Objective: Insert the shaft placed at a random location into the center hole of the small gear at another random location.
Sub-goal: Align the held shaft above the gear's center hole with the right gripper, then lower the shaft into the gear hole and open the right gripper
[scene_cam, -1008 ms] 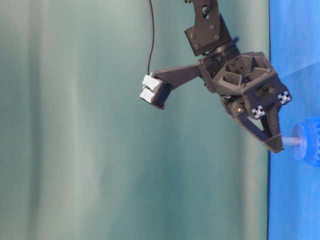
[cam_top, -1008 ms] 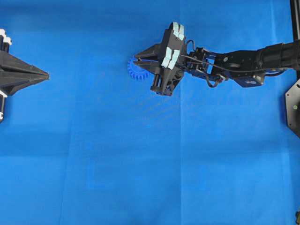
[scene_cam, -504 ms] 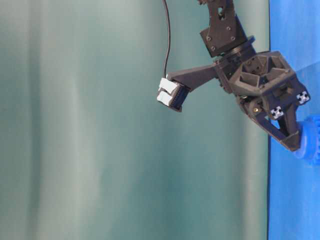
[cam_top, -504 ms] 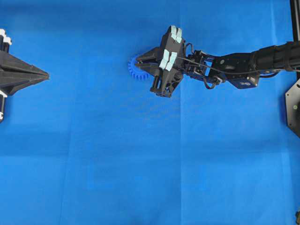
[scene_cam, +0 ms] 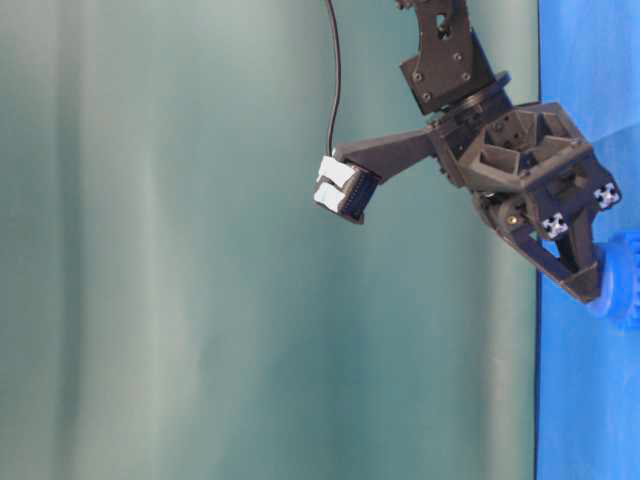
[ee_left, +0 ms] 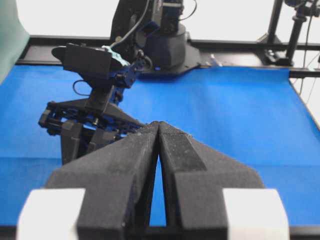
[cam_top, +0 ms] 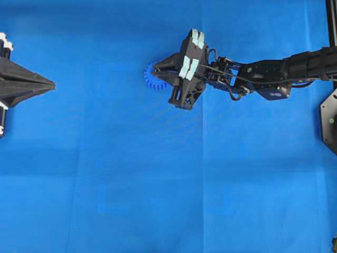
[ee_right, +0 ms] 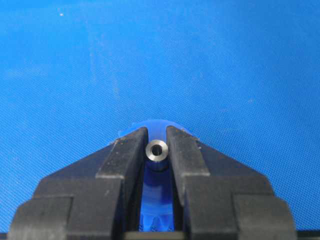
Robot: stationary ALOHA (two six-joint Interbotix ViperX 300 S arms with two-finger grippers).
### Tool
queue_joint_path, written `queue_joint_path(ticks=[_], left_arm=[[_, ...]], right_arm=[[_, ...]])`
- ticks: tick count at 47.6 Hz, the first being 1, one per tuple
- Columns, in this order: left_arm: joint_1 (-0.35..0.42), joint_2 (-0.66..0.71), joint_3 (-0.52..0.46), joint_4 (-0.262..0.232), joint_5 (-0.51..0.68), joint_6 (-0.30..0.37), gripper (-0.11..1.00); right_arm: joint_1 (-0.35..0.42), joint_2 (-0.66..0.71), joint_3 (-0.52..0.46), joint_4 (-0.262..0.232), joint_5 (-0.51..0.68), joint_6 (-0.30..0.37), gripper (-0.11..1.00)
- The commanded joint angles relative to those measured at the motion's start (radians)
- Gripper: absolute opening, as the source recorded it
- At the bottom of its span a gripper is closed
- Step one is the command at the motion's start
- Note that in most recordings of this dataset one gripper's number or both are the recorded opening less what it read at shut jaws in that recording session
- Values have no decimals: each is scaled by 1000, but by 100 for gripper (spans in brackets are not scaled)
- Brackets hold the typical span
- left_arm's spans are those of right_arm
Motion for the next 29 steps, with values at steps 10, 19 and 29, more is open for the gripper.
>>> queue_joint_path(ticks=[10,19,29], left_arm=[[2,5,-12,0,-8,0,0],[3,5,-11,-2,-6,0,0],[3,6,-12,0,-6,0,0]], right_arm=[[8,-17,-12,-2,-5,-2,13],[11,-17,-17,-3,-5,-2,65],[11,-48,-15,-3,-2,-3,78]])
